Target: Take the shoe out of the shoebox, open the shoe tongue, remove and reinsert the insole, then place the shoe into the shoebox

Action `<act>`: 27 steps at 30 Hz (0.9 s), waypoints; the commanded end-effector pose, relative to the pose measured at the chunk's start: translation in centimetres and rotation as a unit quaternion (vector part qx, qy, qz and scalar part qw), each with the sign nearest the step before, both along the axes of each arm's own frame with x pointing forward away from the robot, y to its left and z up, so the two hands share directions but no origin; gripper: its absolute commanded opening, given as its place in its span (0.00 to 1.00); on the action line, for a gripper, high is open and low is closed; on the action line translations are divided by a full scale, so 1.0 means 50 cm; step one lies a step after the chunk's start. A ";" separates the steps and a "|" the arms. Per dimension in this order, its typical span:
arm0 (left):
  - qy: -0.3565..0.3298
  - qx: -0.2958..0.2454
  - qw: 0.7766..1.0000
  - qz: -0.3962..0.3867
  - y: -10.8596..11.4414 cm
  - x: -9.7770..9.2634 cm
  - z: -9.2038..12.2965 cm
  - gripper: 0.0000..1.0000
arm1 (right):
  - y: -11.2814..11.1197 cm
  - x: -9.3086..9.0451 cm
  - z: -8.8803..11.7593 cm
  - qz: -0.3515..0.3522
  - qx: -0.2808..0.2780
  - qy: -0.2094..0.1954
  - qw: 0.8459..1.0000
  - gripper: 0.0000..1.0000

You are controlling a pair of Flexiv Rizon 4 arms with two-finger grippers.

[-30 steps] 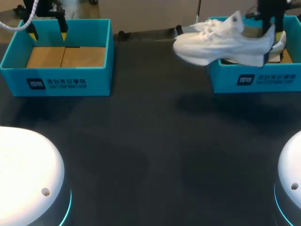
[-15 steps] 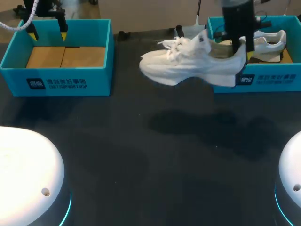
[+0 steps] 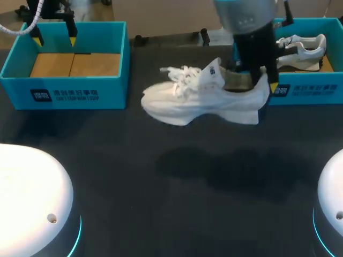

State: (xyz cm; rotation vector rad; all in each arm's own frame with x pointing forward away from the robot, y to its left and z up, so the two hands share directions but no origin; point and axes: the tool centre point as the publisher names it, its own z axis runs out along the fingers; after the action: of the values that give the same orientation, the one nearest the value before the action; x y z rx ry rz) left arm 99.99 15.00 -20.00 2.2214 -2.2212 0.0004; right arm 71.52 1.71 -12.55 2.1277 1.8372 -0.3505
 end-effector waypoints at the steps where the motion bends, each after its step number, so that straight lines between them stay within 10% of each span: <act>1: 0.000 0.000 1.000 0.000 0.000 0.000 0.000 1.00 | 0.033 -0.017 -0.008 -0.003 -0.002 0.002 1.000 0.00; 27: 0.000 0.000 1.000 0.000 0.000 0.000 0.000 1.00 | 0.105 -0.084 -0.023 -0.010 0.004 0.021 1.000 0.00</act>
State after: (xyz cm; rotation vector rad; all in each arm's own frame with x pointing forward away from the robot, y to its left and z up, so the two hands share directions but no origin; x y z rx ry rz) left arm 99.99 15.00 -20.00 2.2213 -2.2213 0.0004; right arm 67.26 6.94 -13.81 2.1593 1.8432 -0.3944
